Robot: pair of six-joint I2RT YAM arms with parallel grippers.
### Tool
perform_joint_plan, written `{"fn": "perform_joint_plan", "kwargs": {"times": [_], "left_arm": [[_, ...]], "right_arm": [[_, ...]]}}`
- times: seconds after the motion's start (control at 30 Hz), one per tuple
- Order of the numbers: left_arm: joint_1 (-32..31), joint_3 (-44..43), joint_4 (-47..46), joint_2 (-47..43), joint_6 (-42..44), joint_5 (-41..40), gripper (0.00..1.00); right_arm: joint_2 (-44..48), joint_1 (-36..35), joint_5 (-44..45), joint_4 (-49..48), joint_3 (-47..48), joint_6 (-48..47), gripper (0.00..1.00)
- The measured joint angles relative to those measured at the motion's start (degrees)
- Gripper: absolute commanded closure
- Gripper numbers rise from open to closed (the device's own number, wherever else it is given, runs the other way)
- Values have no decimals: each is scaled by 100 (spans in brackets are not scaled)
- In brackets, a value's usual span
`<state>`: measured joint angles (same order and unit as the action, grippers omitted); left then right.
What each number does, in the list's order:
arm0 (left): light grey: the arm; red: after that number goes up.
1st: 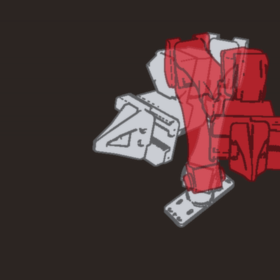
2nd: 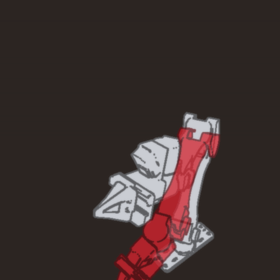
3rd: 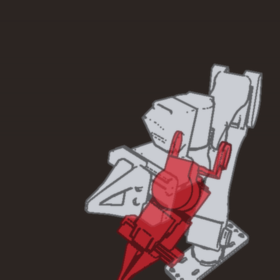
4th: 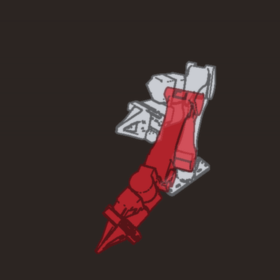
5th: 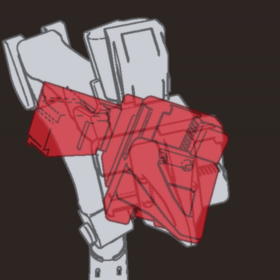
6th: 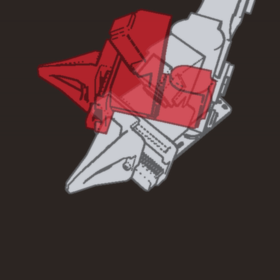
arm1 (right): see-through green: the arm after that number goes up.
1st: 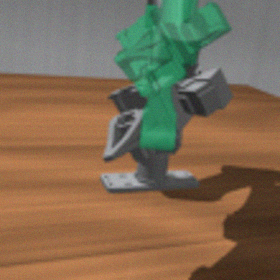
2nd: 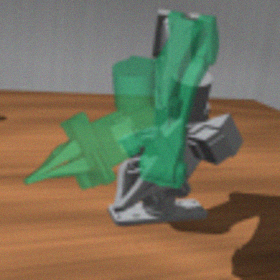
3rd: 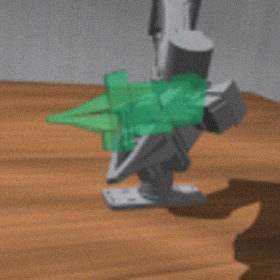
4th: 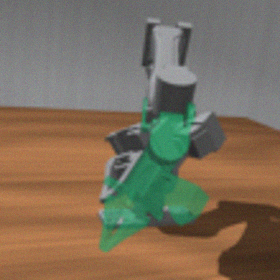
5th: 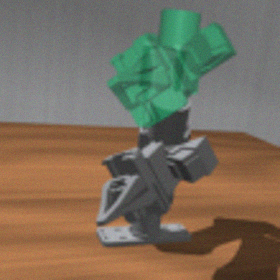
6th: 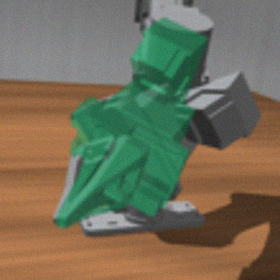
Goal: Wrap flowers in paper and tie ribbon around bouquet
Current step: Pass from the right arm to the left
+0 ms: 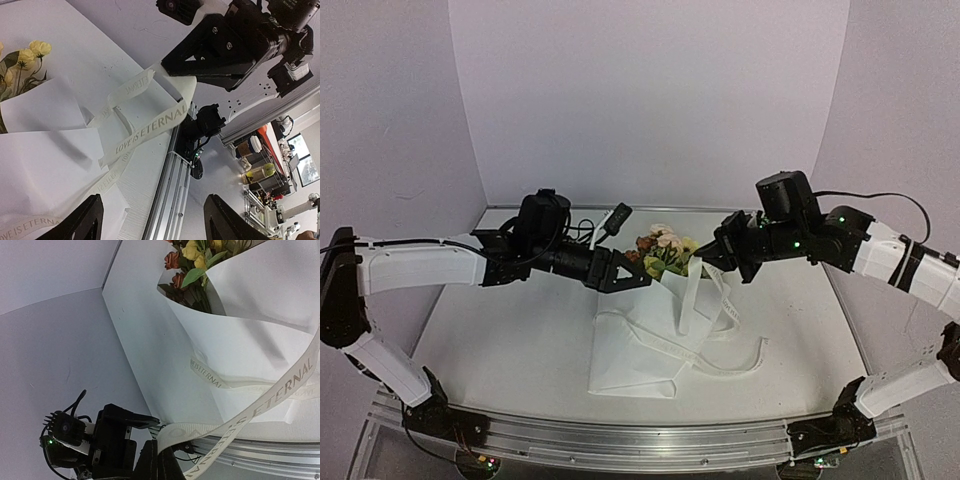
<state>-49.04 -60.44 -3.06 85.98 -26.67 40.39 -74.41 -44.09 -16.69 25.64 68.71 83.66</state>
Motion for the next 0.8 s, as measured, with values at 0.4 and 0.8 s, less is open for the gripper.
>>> {"fn": "perform_joint_plan", "kwargs": {"times": [0.4, 0.8], "left_arm": [[-442, -52, -808, 386, 224, -363, 34], [-683, 212, -1586, 812, 162, -1009, 54]], "right_arm": [[-291, -480, 300, -982, 44, 859, 100], [-309, -610, 545, -1537, -23, 1266, 100]]}}
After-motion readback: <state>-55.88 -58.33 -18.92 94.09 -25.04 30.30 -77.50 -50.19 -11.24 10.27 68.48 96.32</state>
